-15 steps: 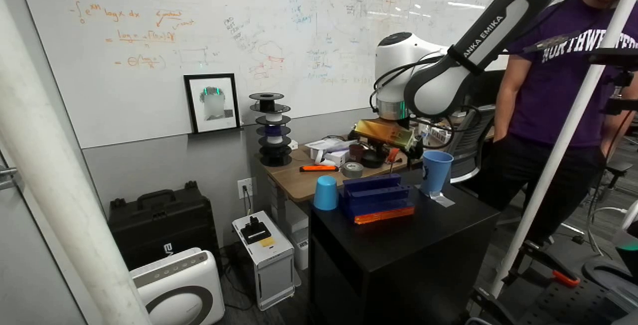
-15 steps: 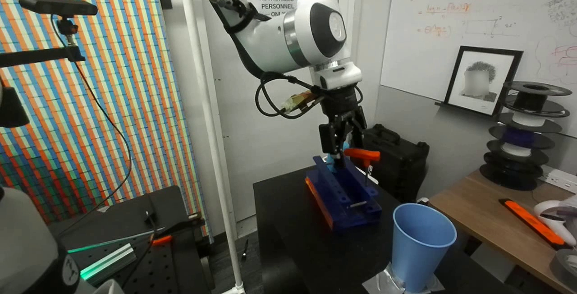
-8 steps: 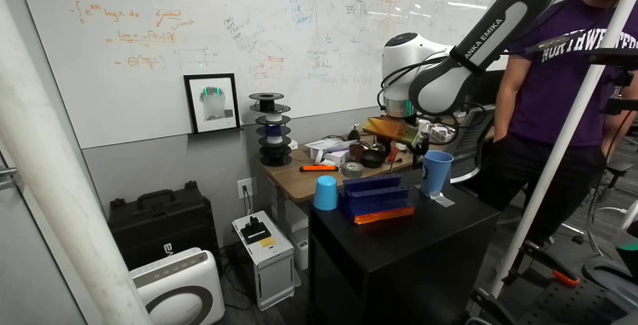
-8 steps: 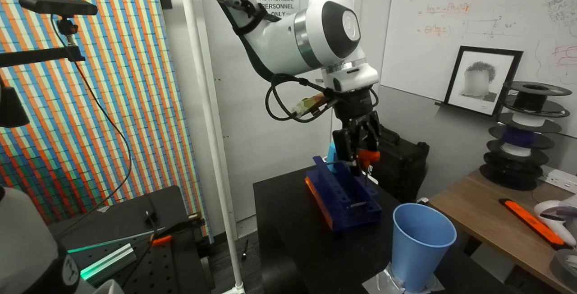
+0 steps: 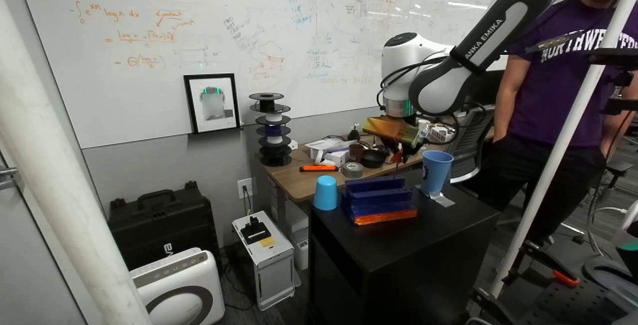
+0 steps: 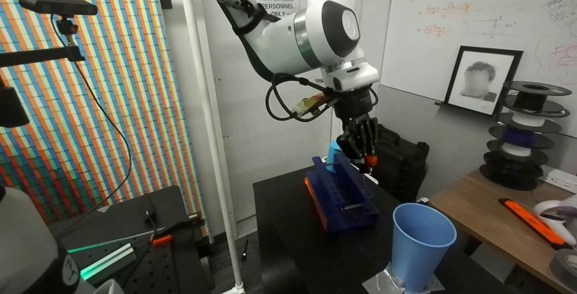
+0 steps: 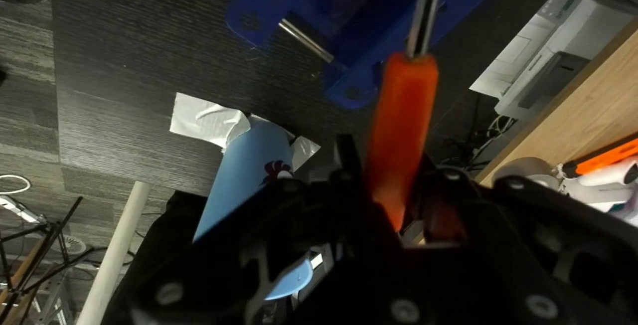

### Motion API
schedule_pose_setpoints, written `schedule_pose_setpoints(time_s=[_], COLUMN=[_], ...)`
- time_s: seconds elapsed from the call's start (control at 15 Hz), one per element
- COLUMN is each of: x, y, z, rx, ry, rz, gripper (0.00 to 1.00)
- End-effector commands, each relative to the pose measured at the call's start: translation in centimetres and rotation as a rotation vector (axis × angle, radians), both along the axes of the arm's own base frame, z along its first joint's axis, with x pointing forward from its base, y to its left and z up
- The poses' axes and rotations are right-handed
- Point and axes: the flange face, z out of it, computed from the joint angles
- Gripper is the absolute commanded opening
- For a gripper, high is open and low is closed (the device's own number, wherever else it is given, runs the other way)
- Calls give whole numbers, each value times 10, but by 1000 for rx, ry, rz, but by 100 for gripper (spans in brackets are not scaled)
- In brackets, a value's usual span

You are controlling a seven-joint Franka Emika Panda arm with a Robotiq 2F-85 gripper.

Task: Pick the tool with the orange handle and put it in the cup

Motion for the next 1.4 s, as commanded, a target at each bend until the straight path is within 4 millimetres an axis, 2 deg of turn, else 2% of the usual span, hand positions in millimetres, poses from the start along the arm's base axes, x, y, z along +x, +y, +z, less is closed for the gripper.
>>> schedule_pose_setpoints(time_s=[0.0, 0.07, 0.2, 0.4, 0.73, 0.93, 1.13, 1.33], x=[6, 4, 0, -11, -48, -73, -88, -90], y=[3, 3, 1, -3, -11, -28, -64, -100], z=[4, 8, 22, 55, 136, 178, 193, 182], rx=[-18, -21, -20, -15, 30, 41, -24, -66], ry=[-18, -18, -26, -54, -124, -136, -126, -122], rz=[35, 43, 57, 86, 157, 168, 117, 57], gripper=[6, 10, 10, 10, 11, 11, 11, 10])
